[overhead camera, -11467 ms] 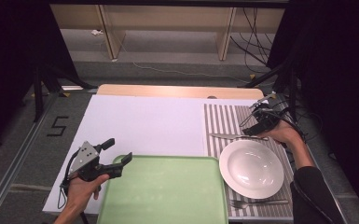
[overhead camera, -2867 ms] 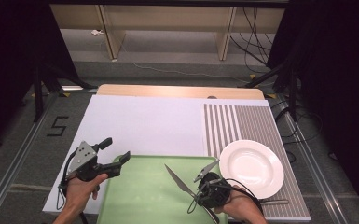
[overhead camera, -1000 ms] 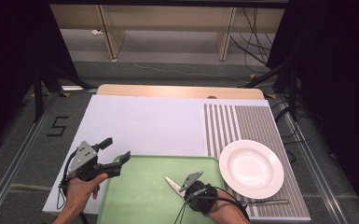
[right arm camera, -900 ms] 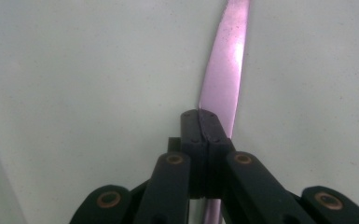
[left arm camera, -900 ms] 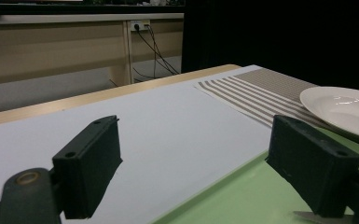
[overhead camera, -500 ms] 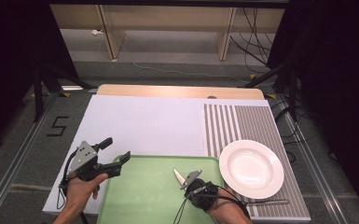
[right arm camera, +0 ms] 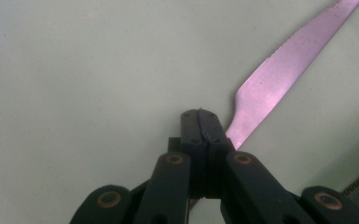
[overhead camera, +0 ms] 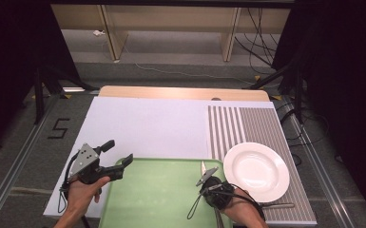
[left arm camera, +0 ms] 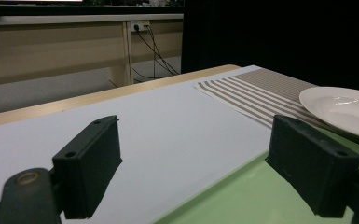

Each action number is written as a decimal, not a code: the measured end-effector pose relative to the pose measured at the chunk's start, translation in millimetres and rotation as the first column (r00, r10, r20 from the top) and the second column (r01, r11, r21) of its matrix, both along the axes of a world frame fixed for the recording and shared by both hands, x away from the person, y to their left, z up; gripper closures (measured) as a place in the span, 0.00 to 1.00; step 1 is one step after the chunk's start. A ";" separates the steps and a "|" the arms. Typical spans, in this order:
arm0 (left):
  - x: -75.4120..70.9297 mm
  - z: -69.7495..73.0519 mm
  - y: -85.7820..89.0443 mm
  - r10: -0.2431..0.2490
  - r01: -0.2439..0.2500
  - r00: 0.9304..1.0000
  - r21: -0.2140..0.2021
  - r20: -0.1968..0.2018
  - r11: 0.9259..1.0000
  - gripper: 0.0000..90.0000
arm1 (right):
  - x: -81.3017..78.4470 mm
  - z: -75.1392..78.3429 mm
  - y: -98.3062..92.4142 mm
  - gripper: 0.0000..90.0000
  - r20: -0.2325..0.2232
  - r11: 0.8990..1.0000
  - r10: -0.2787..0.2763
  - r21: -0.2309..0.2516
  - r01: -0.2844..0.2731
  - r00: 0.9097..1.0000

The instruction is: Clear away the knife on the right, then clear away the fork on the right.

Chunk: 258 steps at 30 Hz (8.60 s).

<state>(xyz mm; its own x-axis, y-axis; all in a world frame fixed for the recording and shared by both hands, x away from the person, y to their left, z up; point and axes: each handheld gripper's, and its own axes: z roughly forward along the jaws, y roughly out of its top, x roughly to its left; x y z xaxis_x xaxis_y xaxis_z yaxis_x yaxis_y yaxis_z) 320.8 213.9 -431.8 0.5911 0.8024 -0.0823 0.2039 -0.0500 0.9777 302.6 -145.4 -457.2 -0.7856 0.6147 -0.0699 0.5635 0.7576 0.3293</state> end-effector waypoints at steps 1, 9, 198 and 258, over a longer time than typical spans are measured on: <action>-0.1 0.0 0.0 0.001 -0.001 1.000 0.000 0.000 1.000 0.18 | -0.4 0.4 -1.3 1.00 -0.005 1.000 -0.010 -0.001 0.010 1.000; 0.3 -0.1 0.2 0.000 0.000 1.000 0.002 -0.001 1.000 0.18 | -1.4 1.8 -13.6 1.00 -0.028 0.999 -0.040 -0.012 0.040 0.999; 0.9 -0.2 -3.3 -0.027 0.027 1.000 -0.016 -0.011 1.000 0.18 | -31.5 3.2 -210.7 0.21 -0.079 0.867 -0.446 0.208 0.452 0.892; 1.3 -2.5 -5.7 -0.026 0.026 1.000 0.000 -0.014 1.000 0.18 | -27.5 8.1 -154.4 0.87 -0.139 0.979 -0.105 -0.188 0.078 0.985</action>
<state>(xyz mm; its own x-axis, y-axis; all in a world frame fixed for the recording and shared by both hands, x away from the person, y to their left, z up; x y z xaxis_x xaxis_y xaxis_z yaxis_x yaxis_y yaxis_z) 322.0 208.1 -434.4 0.6102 0.7870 -0.0907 0.2159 -0.0551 0.9749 275.1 -299.8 -449.1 -0.7366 0.6722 -0.0742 0.6653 0.7400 0.0989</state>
